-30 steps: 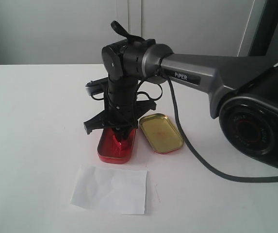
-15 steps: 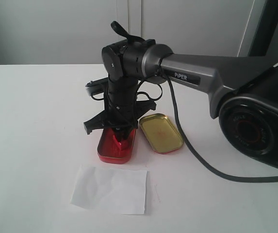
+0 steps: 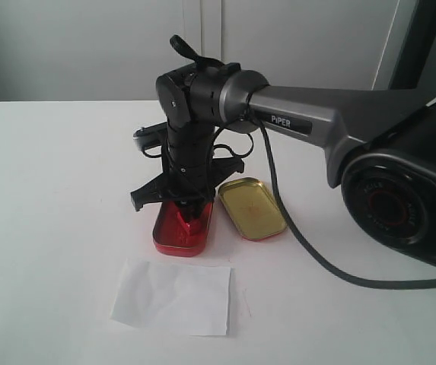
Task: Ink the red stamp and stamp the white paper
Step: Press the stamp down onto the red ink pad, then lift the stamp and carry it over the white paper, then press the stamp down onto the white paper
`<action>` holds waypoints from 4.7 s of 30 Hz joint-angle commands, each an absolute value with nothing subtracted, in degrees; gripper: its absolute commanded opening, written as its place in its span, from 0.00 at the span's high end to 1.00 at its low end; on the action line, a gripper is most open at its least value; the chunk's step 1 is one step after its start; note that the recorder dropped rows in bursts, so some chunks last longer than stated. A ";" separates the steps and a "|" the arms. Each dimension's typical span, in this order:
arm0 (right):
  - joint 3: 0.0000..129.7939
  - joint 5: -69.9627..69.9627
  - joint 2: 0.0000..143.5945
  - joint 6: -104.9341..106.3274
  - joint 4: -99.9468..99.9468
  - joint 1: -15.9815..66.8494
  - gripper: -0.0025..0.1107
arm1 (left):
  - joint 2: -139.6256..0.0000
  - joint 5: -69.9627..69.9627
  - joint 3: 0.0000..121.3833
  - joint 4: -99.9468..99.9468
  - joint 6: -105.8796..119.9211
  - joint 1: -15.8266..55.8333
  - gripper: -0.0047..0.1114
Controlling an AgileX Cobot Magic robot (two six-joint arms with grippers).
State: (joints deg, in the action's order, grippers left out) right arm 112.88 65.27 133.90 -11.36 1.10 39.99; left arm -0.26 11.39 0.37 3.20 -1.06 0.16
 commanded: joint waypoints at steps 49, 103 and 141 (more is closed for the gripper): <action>114.18 64.08 130.70 -12.43 2.05 39.92 0.98 | 0.00 11.16 0.00 3.43 -1.09 0.09 0.96; 103.98 69.96 120.02 -4.54 2.11 47.53 0.98 | 0.00 11.16 0.00 3.43 -1.09 0.09 0.96; 82.84 50.84 114.94 -6.25 3.04 52.90 0.98 | 0.00 11.16 0.00 3.43 -1.09 0.09 0.96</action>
